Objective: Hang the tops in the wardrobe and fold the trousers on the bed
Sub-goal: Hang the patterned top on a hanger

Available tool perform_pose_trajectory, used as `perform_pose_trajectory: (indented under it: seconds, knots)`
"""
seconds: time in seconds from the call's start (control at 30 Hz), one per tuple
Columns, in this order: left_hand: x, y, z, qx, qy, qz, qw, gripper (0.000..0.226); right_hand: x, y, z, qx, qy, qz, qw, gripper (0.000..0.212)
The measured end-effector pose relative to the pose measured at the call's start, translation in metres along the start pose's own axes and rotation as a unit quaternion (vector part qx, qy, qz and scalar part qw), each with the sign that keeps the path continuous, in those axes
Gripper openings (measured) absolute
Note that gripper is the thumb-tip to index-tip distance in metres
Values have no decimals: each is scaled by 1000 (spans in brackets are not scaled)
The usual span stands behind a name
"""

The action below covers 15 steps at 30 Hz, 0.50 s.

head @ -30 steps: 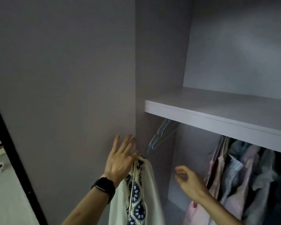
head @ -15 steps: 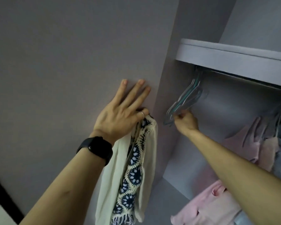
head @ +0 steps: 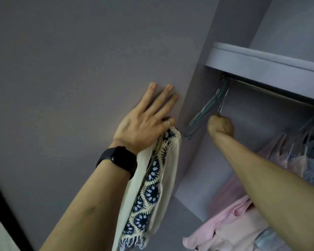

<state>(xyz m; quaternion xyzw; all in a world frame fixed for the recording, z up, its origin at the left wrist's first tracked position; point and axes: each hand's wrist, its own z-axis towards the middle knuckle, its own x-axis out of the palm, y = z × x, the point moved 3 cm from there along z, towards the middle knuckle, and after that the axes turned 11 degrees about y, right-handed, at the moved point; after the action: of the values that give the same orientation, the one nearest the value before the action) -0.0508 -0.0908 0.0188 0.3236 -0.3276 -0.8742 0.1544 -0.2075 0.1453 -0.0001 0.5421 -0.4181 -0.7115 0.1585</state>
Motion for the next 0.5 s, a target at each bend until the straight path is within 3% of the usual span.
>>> perform_pose_trajectory:
  seconds: [0.17,0.27,0.37,0.5]
  knots:
    - [1,1,0,2,10,-41,999,43,-57,-10,-37,-27,-9,-81,996,55]
    - [-15,8,7,7,54,-92,994,48,-90,-34,-78,-24,44,-74,996,51]
    - [-29,13,11,-8,101,-183,978,38,-119,-69,-131,-35,98,-2,995,47]
    - [-49,-5,-8,-73,144,-370,915,19,-158,-124,-214,44,180,168,968,60]
